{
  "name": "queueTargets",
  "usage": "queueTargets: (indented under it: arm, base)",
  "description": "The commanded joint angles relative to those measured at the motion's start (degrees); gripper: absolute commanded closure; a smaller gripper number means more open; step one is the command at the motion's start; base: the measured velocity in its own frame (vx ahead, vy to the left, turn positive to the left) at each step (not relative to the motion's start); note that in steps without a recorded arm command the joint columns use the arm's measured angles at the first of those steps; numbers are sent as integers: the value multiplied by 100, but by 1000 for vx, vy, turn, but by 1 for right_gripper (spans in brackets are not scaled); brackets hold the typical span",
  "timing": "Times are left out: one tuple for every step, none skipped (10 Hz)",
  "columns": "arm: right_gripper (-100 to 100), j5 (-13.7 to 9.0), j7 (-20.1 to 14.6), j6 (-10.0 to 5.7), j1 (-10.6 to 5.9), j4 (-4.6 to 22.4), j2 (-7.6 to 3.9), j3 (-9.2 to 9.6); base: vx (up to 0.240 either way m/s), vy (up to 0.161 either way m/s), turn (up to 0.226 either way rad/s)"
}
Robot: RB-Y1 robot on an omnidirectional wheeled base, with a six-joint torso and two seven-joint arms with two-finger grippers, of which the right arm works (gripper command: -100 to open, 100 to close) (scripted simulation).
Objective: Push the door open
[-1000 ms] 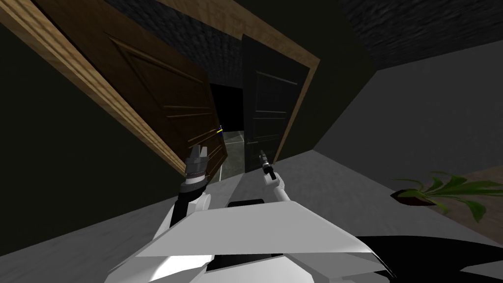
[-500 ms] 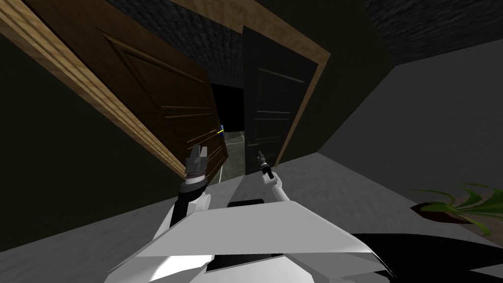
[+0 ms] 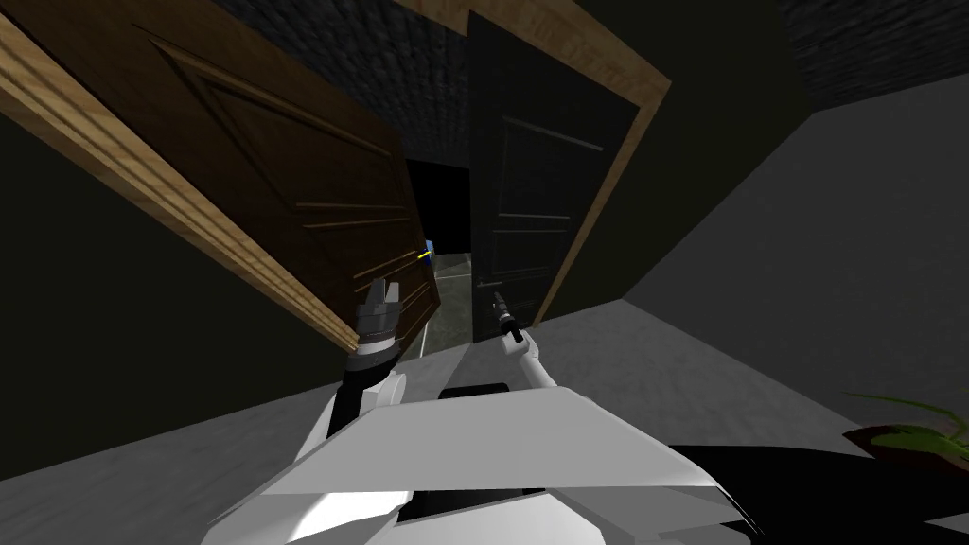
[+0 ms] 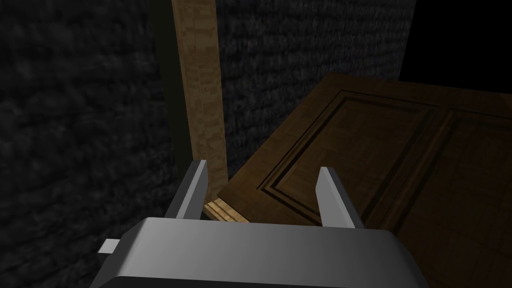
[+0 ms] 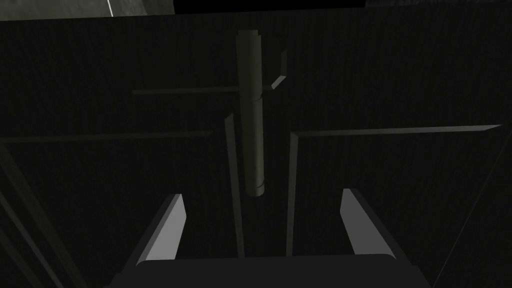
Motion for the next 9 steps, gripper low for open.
queueTargets:
  arm:
    - [-100, 0, 0, 0, 0, 0, 0, 0]
    - [-100, -6, 4, -2, -29, 45, -55, -24]
    - [-100, -8, 6, -3, -34, 54, -65, -30]
    - [-100, -12, 11, -5, -45, 73, -80, -43]
    - [-100, -17, 16, -8, -58, 94, -88, -58]
    - [-100, -21, 21, -10, -71, 116, -87, -73]
    - [-100, -26, 26, -12, -83, 137, -77, -88]
    - [-100, -30, 31, -14, -95, 157, -60, -102]
    - [-100, -35, 37, -17, -110, 182, -25, -120]
  base:
    - [52, -26, 12]
    - [104, 7, 21]
    - [162, 25, 19]
    - [167, 44, 21]
    - [182, 52, 20]
    - [169, 27, 19]
    - [207, 23, 22]
    - [201, 35, 24]
    - [198, 47, 22]
